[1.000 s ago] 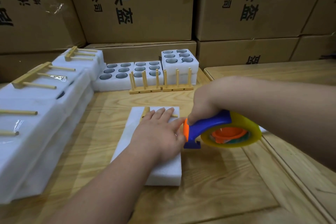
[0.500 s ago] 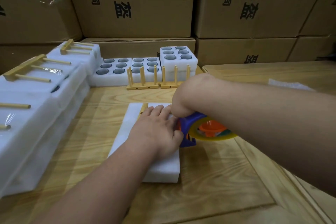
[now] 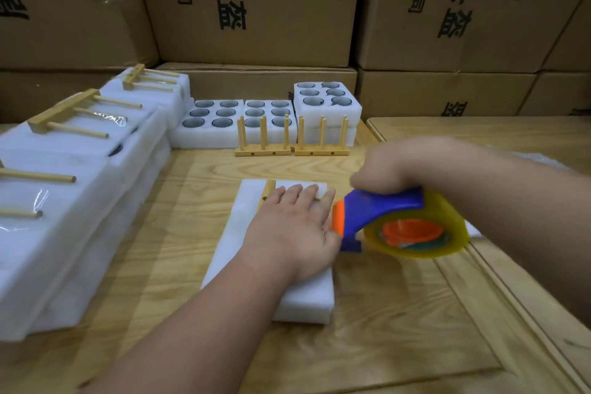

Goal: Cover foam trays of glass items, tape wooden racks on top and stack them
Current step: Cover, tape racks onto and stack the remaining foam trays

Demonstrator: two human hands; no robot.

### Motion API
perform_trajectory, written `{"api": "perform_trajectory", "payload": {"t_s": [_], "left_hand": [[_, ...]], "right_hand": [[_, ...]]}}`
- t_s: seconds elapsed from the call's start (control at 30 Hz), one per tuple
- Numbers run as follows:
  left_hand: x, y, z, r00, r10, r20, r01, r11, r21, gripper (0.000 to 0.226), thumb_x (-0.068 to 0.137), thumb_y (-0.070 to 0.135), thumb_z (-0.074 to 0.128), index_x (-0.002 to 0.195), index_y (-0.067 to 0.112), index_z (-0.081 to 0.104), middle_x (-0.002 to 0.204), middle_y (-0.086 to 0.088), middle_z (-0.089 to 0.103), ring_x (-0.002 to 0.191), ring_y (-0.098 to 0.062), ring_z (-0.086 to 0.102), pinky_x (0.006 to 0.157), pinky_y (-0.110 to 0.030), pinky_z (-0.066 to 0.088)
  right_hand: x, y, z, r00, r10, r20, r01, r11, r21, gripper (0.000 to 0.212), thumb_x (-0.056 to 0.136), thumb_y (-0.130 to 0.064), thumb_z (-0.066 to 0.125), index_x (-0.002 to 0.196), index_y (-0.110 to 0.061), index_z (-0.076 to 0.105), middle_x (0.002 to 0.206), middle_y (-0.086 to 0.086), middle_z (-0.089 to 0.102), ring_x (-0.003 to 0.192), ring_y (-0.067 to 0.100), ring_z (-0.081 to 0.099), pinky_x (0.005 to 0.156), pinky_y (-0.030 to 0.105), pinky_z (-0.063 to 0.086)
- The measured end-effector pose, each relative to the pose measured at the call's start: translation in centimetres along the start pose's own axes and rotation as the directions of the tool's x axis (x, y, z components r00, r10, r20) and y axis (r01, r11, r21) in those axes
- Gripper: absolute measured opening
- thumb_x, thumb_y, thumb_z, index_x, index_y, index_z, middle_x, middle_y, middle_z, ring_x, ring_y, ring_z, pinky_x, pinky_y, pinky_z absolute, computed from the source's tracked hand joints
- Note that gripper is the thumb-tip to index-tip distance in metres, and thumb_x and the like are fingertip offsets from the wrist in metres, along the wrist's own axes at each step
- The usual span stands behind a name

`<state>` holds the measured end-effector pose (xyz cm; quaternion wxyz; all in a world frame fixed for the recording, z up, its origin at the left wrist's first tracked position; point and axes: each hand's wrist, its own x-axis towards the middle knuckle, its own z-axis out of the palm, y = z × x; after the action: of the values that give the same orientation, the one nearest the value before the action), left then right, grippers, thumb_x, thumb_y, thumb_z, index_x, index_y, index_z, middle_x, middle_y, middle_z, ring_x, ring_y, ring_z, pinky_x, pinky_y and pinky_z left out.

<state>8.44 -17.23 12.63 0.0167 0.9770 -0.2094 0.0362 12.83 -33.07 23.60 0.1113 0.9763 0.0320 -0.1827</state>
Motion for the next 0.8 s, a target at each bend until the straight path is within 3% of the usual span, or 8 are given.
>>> {"api": "perform_trajectory", "payload": {"t_s": [0.13, 0.23, 0.33, 0.4, 0.5, 0.67, 0.73, 0.8], "left_hand": [[0.2, -0.1, 0.4, 1.0, -0.012, 0.029, 0.012, 1.0, -0.001, 0.087, 0.081, 0.051, 0.001, 0.162, 0.02, -0.002, 0.171, -0.001, -0.001, 0.156, -0.017, -0.004, 0.126, -0.04, -0.004], [0.2, -0.1, 0.3, 0.999, -0.017, 0.052, 0.016, 1.0, 0.02, 0.083, 0.084, 0.05, 0.004, 0.162, 0.023, -0.001, 0.171, -0.004, -0.005, 0.156, -0.019, -0.007, 0.126, -0.041, -0.006], [0.3, 0.1, -0.2, 0.995, -0.008, 0.102, 0.006, 1.0, 0.023, 0.066, 0.092, 0.052, 0.013, 0.158, 0.044, 0.016, 0.17, -0.007, -0.007, 0.156, -0.025, -0.008, 0.125, -0.045, -0.007], [0.4, 0.5, -0.8, 0.985, -0.015, 0.17, 0.012, 1.0, 0.016, 0.054, 0.097, 0.05, 0.02, 0.148, 0.05, 0.038, 0.17, -0.009, -0.007, 0.156, -0.028, -0.01, 0.124, -0.049, -0.009], [0.8, 1.6, -1.8, 0.953, 0.046, 0.298, -0.072, 0.994, 0.079, 0.05, 0.098, 0.047, 0.026, 0.134, 0.038, 0.059, 0.17, -0.003, -0.008, 0.154, -0.031, -0.018, 0.117, -0.066, -0.013], [1.4, 2.5, -3.3, 0.893, 0.189, 0.408, -0.293, 0.933, 0.209, 0.052, 0.102, 0.041, 0.026, 0.135, 0.024, 0.063, 0.167, 0.004, 0.024, 0.156, -0.017, -0.012, 0.113, -0.067, -0.022], [1.0, 2.6, -3.7, 0.921, 0.198, 0.337, -0.261, 0.953, 0.153, 0.049, 0.102, 0.035, 0.029, 0.135, 0.022, 0.063, 0.163, 0.002, 0.034, 0.156, -0.013, -0.003, 0.118, -0.06, -0.021], [0.0, 2.6, -3.7, 0.98, 0.164, 0.11, -0.15, 0.981, -0.119, 0.048, 0.101, 0.029, 0.033, 0.141, 0.029, 0.058, 0.16, 0.004, 0.039, 0.155, -0.009, 0.005, 0.122, -0.042, -0.02]], "right_hand": [[-2.5, 6.3, 0.8, 0.968, 0.224, -0.113, -0.129, 0.83, 0.542, 0.049, 0.089, -0.065, 0.052, 0.085, -0.018, 0.068, 0.083, 0.008, 0.069, 0.077, 0.024, 0.066, 0.065, 0.032, 0.046], [-4.4, 8.1, 3.5, 0.904, 0.388, -0.178, -0.055, 0.52, 0.852, 0.055, 0.079, -0.068, 0.062, 0.087, -0.015, 0.073, 0.068, 0.009, 0.073, 0.07, 0.029, 0.071, 0.063, 0.035, 0.053], [-5.5, 8.0, 6.4, 0.893, 0.44, -0.099, 0.06, 0.102, 0.993, 0.064, 0.063, -0.067, 0.065, 0.098, -0.014, 0.075, 0.085, 0.014, 0.077, 0.082, 0.038, 0.073, 0.083, 0.052, 0.058], [-6.0, 7.6, 8.0, 0.903, 0.426, -0.054, 0.12, -0.131, 0.984, 0.063, 0.069, -0.06, 0.066, 0.107, -0.011, 0.075, 0.096, 0.019, 0.076, 0.088, 0.039, 0.072, 0.092, 0.056, 0.055], [-6.4, 6.8, 9.9, 0.926, 0.376, -0.024, 0.172, -0.364, 0.915, 0.049, 0.088, -0.047, 0.062, 0.112, -0.006, 0.073, 0.098, 0.021, 0.075, 0.078, 0.034, 0.069, 0.079, 0.043, 0.057], [-8.0, 5.4, 11.0, 0.96, 0.275, -0.045, 0.214, -0.627, 0.749, 0.04, 0.093, -0.041, 0.057, 0.072, -0.013, 0.079, 0.068, 0.008, 0.072, 0.051, 0.022, 0.068, 0.048, 0.029, 0.056], [-8.8, 5.0, 11.3, 0.959, 0.278, -0.056, 0.243, -0.701, 0.67, 0.046, 0.092, -0.04, 0.057, 0.06, -0.016, 0.077, 0.061, 0.004, 0.069, 0.046, 0.018, 0.065, 0.044, 0.027, 0.054], [-9.5, 4.9, 11.7, 0.959, 0.272, -0.076, 0.265, -0.776, 0.573, 0.047, 0.092, -0.043, 0.057, 0.057, -0.018, 0.075, 0.057, 0.001, 0.065, 0.043, 0.016, 0.062, 0.043, 0.027, 0.052]]}}
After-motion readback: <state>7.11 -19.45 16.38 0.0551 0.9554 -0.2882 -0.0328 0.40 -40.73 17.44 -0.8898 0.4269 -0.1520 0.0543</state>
